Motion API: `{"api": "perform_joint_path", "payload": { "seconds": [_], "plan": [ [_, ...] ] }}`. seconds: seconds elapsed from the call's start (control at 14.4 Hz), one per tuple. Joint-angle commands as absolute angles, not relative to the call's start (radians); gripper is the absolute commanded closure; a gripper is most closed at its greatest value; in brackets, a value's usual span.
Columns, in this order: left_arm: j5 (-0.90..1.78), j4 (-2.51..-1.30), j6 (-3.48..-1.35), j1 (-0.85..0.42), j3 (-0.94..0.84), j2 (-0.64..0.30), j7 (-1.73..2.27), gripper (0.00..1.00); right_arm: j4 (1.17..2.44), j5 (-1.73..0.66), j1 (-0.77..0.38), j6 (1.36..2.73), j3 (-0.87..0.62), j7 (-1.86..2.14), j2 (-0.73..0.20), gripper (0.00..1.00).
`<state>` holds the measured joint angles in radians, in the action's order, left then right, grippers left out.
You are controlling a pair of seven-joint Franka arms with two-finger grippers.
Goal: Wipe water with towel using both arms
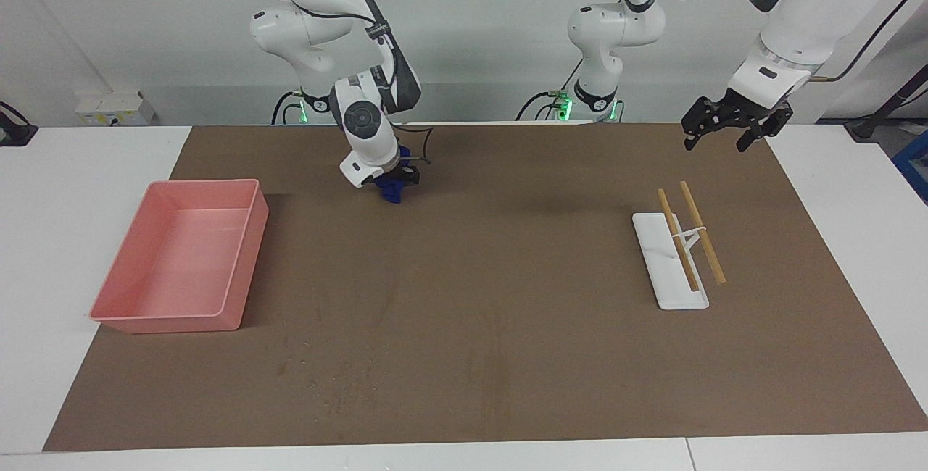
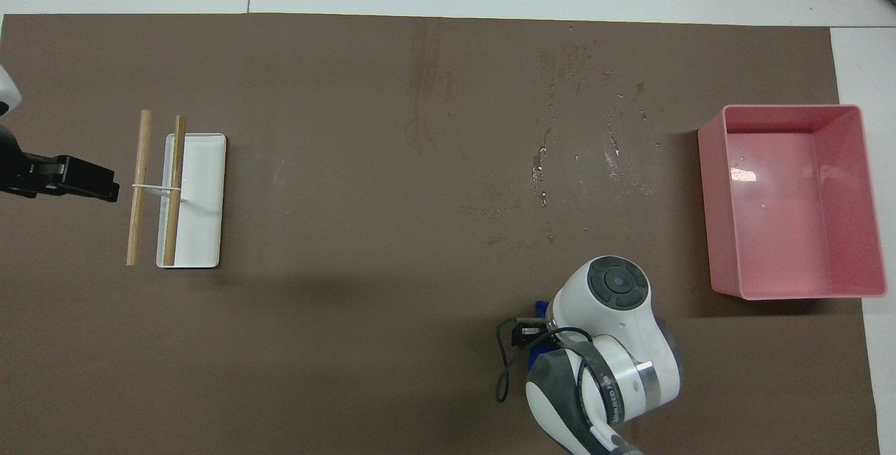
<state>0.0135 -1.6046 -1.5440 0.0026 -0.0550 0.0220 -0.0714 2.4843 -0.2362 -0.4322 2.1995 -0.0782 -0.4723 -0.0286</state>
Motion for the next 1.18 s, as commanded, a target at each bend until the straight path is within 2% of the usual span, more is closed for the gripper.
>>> {"api": "perform_joint_path", "payload": {
  "seconds": [0.0, 0.21, 0.42, 0.69, 0.97, 1.11],
  "plan": [
    [-0.014, -1.546, -1.503, 0.034, -0.104, 0.011, -0.084, 0.00, 2.536, -0.262, -0.463, 2.152, -0.089, -0.518, 0.014, 1.00],
    [-0.009, -1.588, -1.499, 0.043, -0.104, 0.031, -0.075, 0.00, 2.568, -0.264, -0.454, 2.074, -0.086, -0.499, 0.081, 1.00],
    [-0.009, -1.601, -1.508, 0.055, -0.103, 0.035, -0.075, 0.00, 2.643, -0.262, -0.451, 2.098, -0.084, -0.456, 0.143, 1.00],
    [-0.011, -1.601, -1.508, 0.055, -0.104, 0.035, -0.075, 0.00, 2.671, -0.262, -0.431, 2.161, -0.084, -0.378, 0.143, 1.00],
    [-0.009, -1.603, -1.508, 0.055, -0.104, 0.035, -0.075, 0.00, 2.674, -0.249, -0.318, 2.204, -0.083, -0.209, 0.127, 1.00],
    [-0.009, -1.603, -1.508, 0.052, -0.104, 0.035, -0.075, 0.00, 2.652, -0.242, -0.217, 2.274, -0.083, -0.106, 0.094, 1.00]
  ]
}}
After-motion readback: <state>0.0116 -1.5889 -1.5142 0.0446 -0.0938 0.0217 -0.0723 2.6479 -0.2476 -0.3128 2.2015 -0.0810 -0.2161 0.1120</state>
